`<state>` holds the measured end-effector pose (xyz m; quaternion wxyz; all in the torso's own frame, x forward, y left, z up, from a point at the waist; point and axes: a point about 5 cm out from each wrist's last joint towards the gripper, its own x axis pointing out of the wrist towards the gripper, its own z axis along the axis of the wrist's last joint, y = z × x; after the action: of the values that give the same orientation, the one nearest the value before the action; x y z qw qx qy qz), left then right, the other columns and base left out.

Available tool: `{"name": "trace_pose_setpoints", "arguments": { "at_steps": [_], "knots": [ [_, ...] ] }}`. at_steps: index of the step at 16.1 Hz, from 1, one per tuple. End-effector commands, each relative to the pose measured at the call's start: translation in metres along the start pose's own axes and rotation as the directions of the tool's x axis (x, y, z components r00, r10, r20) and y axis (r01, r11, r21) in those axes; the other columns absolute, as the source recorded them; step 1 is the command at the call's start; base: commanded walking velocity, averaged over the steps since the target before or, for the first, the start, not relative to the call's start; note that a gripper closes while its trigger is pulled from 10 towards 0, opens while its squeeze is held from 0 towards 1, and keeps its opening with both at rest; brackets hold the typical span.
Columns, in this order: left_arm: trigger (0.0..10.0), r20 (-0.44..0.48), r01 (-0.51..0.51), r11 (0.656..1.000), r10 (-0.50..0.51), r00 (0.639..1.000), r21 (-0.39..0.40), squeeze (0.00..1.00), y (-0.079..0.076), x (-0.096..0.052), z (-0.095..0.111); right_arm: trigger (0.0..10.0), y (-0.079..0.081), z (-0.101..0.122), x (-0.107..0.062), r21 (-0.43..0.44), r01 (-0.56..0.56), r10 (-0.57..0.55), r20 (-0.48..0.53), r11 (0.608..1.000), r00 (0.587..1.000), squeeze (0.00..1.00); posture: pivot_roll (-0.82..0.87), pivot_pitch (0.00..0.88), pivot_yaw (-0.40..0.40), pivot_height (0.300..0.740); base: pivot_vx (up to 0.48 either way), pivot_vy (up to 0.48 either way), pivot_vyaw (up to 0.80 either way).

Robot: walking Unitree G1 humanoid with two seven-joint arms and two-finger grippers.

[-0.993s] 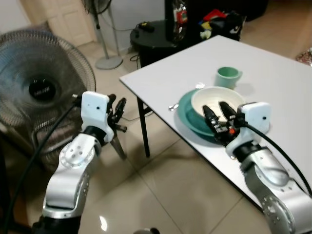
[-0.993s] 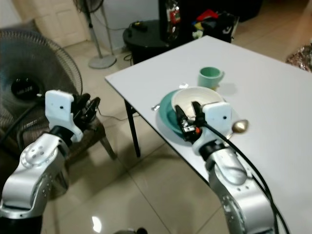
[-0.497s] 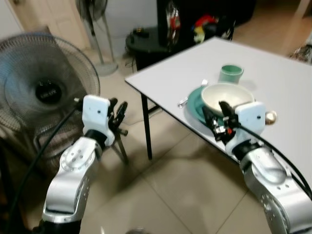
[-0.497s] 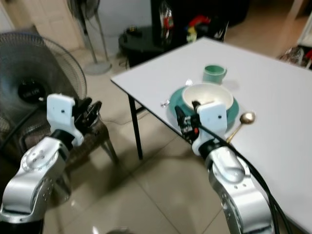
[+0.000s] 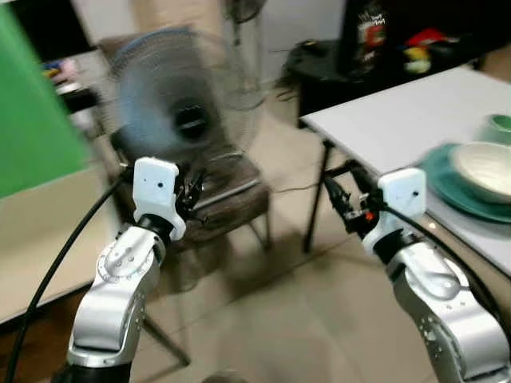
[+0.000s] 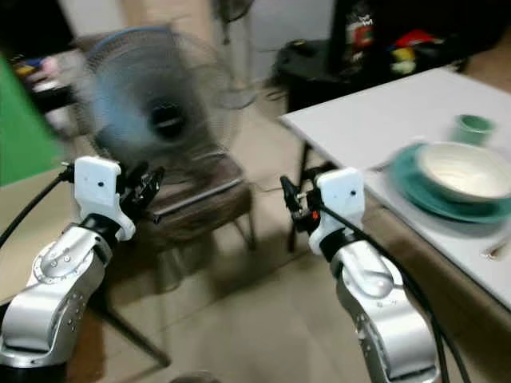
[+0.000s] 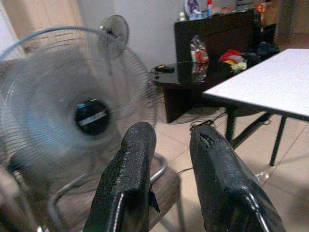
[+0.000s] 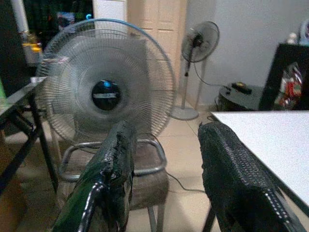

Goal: Setting the table

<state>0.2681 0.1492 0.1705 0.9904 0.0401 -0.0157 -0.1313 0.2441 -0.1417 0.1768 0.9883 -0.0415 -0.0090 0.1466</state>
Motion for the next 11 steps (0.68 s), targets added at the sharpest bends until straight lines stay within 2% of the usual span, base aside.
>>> {"name": "trace_pose_setpoints", "arguments": {
  "at_steps": [1, 8, 11],
  "knots": [
    [10.0, -0.004, -0.025, 1.000, 0.025, 1.000, 0.017, 0.00, 0.0076, -0.0023, 0.0003, 10.0, 0.0043, 0.0024, 0.0020, 0.008, -0.017, 0.017, 0.015, 1.000, 1.000, 0.00, 0.06, 0.000, 0.075, 0.740, 0.000, 0.334, 0.80],
    [10.0, -0.010, -0.018, 0.999, 0.019, 1.000, 0.038, 0.00, 0.0086, 0.0000, 0.0010, 10.0, 0.0015, 0.0004, 0.0065, 0.041, 0.007, -0.008, 0.019, 0.999, 1.000, 0.00, 0.07, 0.000, 0.084, 0.740, 0.000, 0.329, 0.80],
    [10.0, -0.010, -0.012, 0.999, 0.012, 1.000, 0.044, 0.00, 0.0073, 0.0016, 0.0020, 10.0, -0.0012, -0.0012, 0.0085, 0.082, 0.036, -0.038, 0.020, 0.996, 0.999, 0.00, 0.07, 0.000, 0.088, 0.740, 0.000, 0.306, 0.68]
  ]
}}
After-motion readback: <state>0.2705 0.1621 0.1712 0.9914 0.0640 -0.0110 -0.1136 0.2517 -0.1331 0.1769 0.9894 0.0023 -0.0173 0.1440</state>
